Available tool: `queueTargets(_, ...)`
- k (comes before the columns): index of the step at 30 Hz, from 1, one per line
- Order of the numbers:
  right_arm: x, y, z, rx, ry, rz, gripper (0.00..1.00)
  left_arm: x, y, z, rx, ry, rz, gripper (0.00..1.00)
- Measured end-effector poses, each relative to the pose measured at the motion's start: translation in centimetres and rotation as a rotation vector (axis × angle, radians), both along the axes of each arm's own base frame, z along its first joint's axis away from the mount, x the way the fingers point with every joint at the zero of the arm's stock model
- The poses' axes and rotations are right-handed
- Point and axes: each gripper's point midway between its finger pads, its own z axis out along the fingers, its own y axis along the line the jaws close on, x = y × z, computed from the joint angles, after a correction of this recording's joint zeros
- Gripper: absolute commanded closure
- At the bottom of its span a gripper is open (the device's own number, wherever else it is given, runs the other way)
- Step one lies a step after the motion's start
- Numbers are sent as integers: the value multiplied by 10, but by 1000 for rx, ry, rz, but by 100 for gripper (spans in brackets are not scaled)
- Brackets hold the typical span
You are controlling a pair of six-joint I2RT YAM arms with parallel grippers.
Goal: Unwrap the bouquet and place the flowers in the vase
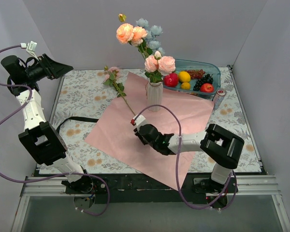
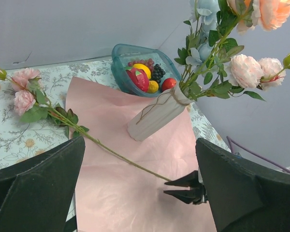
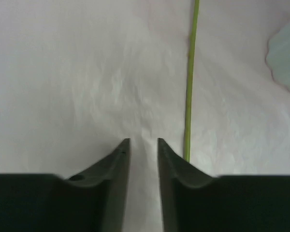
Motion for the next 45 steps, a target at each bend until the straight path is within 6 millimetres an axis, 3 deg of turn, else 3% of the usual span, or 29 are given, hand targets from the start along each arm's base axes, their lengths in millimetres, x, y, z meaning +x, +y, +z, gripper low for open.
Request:
queueTargets(4, 45, 39, 29, 26, -62, -11, 40, -1, 0, 1, 2, -4, -3, 2)
queueTargets(7, 97, 70, 58, 90, -111, -42, 39, -2, 1, 2, 2, -5, -2, 2)
queueTargets(11, 158, 102, 83, 142, -165, -78, 41, -4, 5, 2, 1, -5, 0, 2)
queueTargets(15, 193, 112, 73, 135, -172, -104, 43, -6, 11, 2, 1, -6, 7, 2)
queueTargets(23, 185, 106, 2, 32, -64, -118, 42, -10, 19, 2, -1, -7, 14, 2)
queueTargets(25, 183, 105, -6, 25, -45, -124, 43, -11, 19, 3, -1, -7, 12, 2)
queueTargets(32, 182, 108, -8, 58, -18, -157, 48, -12, 21, 3, -2, -8, 10, 2)
queueTargets(41, 177, 112, -11, 102, 33, -173, 76, -14, 23, 3, -2, -9, 6, 2)
queueTargets(45, 175, 115, -11, 120, 51, -165, 99, -15, 23, 3, 0, -13, 3, 2)
